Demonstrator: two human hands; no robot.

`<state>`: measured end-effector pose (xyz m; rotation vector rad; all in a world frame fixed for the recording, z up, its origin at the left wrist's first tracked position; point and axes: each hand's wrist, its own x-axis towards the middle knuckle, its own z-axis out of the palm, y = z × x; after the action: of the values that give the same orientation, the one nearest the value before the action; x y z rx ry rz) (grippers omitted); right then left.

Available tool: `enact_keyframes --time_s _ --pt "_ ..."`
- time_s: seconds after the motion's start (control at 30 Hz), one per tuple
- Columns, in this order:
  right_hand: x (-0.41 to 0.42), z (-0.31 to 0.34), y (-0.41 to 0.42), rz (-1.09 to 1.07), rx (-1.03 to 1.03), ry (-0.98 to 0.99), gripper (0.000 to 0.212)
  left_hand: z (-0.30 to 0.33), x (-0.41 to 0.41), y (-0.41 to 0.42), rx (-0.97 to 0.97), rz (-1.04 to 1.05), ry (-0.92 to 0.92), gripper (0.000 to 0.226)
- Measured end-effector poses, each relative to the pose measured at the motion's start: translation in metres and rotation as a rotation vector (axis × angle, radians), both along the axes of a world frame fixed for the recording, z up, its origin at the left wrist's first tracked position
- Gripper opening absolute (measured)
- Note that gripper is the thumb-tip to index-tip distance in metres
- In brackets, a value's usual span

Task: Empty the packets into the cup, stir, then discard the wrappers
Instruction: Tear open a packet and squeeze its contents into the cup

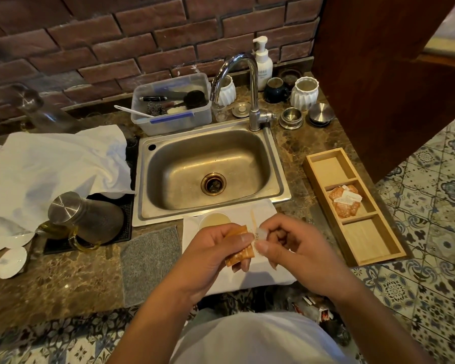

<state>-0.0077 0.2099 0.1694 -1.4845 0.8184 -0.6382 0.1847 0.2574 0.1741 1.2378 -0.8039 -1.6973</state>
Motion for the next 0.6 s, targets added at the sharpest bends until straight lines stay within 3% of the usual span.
enact_keyframes --time_s 0.37,0.6 --pt "0.003 -0.007 0.004 -0.038 -0.035 -0.013 0.006 0.0 0.006 0.004 -0.018 -0.054 -0.019 0.014" --pt "0.009 -0.008 0.01 -0.119 -0.171 0.002 0.011 -0.005 -0.001 0.003 0.023 0.038 0.116 0.013"
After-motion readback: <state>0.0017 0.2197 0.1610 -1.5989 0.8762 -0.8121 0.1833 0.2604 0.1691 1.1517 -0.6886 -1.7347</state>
